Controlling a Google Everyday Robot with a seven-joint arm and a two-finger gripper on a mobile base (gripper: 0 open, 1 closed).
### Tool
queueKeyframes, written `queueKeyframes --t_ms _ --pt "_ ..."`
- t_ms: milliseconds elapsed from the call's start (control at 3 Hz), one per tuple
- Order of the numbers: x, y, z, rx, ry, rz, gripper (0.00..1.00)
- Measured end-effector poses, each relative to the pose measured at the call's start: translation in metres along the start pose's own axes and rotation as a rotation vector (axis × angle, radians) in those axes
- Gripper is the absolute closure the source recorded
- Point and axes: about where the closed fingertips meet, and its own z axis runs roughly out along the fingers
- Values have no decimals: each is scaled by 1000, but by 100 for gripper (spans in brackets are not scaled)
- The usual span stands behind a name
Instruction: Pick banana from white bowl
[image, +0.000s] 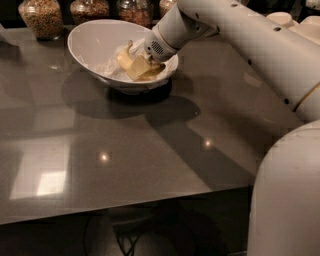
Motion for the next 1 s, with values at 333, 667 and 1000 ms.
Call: queueKeyframes --t_ms 333,667,1000 --pt "-1 23 -38 -43 -74 -9 100" --pt "0 38 -64 -75 -124 -7 100" --pt "0 45 -78 -92 -150 -6 100"
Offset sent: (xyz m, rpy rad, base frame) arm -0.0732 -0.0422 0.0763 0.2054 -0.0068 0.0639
